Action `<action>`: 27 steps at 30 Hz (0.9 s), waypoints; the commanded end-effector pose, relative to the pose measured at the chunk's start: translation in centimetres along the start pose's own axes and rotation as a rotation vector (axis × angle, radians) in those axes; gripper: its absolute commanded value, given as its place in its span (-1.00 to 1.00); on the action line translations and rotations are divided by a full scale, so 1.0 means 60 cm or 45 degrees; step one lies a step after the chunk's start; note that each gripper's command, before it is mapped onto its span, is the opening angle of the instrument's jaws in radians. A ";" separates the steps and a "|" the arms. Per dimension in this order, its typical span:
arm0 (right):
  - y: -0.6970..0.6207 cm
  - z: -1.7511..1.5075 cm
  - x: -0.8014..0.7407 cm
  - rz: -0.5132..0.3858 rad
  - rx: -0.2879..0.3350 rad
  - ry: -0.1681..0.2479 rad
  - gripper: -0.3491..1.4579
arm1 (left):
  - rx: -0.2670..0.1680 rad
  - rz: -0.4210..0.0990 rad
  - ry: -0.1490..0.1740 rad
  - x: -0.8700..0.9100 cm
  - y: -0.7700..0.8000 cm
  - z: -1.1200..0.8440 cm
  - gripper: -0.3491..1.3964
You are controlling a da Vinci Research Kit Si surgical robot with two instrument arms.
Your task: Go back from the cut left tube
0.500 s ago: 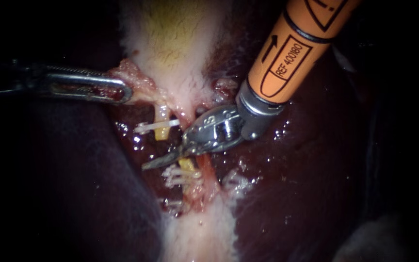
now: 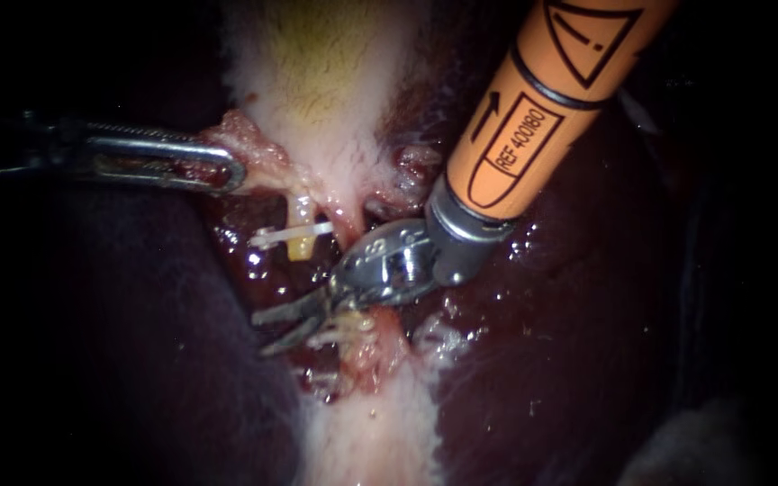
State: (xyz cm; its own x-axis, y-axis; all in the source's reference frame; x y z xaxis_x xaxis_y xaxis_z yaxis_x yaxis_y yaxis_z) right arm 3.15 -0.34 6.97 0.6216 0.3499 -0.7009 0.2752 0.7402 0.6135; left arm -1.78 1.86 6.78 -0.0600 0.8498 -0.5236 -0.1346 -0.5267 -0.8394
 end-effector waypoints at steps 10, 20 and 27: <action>-0.0006 -0.0003 0.0003 0.000 -0.038 0.011 0.71 | -0.001 0.000 0.000 0.0001 0.0000 0.0000 -1.00; -0.0065 -0.0102 0.0010 0.028 -0.443 0.087 0.97 | -0.003 0.000 -0.001 0.0000 -0.0006 -0.0003 -1.00; -0.0089 -0.0209 -0.0015 0.028 -0.573 0.075 0.99 | -0.003 0.000 -0.001 0.0000 -0.0007 -0.0003 -1.00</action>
State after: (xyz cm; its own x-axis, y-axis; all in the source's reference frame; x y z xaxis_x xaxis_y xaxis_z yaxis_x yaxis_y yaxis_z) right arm 1.95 -0.03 6.23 0.5788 0.3932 -0.7144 -0.0980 0.9032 0.4178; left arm -1.75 1.88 6.81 -0.0607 0.8496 -0.5238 -0.1326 -0.5270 -0.8394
